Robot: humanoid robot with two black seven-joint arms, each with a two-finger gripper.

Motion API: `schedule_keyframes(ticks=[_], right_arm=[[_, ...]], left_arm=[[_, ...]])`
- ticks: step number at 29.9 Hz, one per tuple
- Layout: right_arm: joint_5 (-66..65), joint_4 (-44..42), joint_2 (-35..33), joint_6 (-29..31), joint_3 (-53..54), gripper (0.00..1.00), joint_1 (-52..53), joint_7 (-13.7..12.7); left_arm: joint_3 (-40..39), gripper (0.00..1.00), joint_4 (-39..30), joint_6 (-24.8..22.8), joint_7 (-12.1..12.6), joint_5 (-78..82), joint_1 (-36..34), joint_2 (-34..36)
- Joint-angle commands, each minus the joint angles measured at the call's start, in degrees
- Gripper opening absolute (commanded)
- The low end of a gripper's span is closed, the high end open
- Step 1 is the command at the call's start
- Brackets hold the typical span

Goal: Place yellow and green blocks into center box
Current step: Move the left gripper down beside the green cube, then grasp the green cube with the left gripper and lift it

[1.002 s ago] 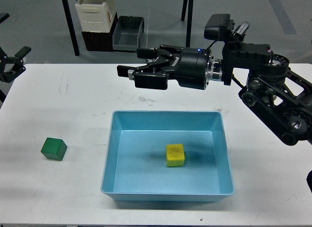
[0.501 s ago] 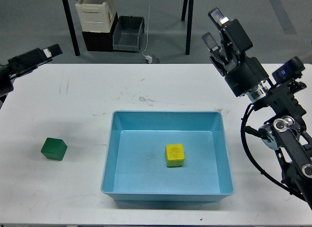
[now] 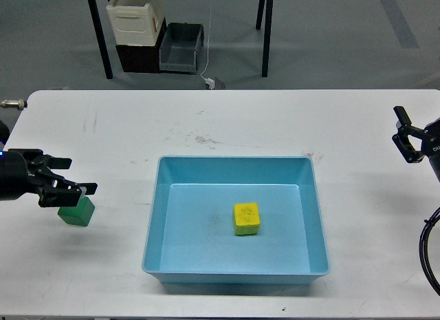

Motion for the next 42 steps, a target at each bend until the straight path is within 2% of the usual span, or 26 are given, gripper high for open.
schedule_keyframes(ticks=[1, 8, 21, 42], right_arm=[[0.1, 0.8, -0.2, 4.4, 3.0, 1.0, -2.3, 1.1], [0.1, 0.8, -0.1, 5.3, 3.5, 1.0, -3.4, 1.3], [0.1, 3.0, 0.3, 5.8, 3.8, 1.0, -4.6, 1.4], [0.1, 3.0, 0.6, 5.8, 4.2, 1.0, -5.6, 1.4]], left_arm=[[3.3, 0.99, 0.4, 0.0, 0.0, 7.2, -0.4, 0.0], [7.7, 1.0, 2.3, 0.0, 0.0, 7.2, -0.4, 0.7], [9.4, 1.0, 8.6, 0.0, 0.0, 7.2, -1.3, -1.9], [11.7, 0.98, 10.6, 0.0, 0.0, 7.2, -2.1, -7.1]])
